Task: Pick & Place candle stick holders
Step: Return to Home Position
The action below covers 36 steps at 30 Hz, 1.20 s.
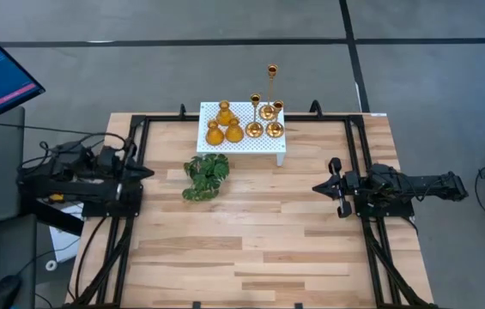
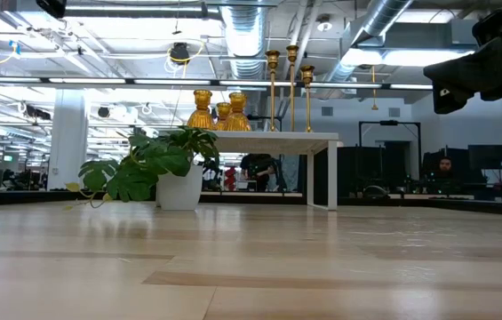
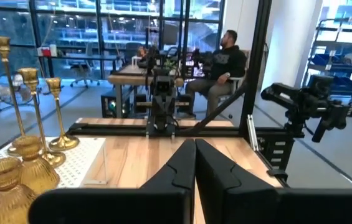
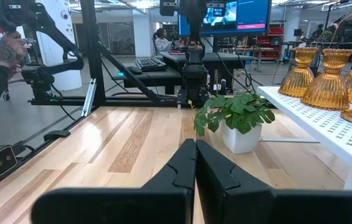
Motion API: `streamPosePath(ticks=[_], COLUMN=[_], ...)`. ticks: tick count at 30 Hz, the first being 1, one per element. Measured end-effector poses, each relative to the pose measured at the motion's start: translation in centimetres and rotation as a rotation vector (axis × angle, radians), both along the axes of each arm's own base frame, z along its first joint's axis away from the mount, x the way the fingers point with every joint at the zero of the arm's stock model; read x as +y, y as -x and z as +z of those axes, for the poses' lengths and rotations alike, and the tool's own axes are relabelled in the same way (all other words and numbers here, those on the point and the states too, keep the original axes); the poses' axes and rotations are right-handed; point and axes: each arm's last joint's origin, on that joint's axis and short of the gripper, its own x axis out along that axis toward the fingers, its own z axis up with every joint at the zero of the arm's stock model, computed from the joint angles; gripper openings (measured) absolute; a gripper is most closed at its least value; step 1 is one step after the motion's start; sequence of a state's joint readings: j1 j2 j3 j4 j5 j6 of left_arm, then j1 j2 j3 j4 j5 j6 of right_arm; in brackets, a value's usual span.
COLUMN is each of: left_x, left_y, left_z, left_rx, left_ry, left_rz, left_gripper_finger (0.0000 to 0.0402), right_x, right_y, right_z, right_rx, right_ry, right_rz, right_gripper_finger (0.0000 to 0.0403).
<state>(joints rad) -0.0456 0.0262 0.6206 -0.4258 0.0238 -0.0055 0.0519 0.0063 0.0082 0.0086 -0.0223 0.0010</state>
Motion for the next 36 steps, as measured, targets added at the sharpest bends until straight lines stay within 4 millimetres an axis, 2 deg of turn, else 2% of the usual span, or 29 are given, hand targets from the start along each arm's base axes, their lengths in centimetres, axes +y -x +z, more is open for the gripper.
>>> streamPosePath(ticks=[5,22,36], left_x=[0.0,-0.1,-0.2], left_y=[-0.4,-4.4,-6.9], left_z=[-1.2,-6.4,-11.6], left_rx=[0.018,0.071,0.083], left_ry=[-0.001,0.001,0.001], left_rz=[0.000,0.034,0.039], left_gripper_finger=[0.0008,0.0008,0.0008], right_x=[0.0,0.0,0.0], right_y=[0.0,0.0,0.0], right_z=[0.0,0.0,0.0], right_rx=[0.000,0.000,0.000], right_ry=[0.000,0.000,0.000], right_rz=[0.000,0.000,0.000], right_gripper_finger=[0.0000,0.0000,0.0000])
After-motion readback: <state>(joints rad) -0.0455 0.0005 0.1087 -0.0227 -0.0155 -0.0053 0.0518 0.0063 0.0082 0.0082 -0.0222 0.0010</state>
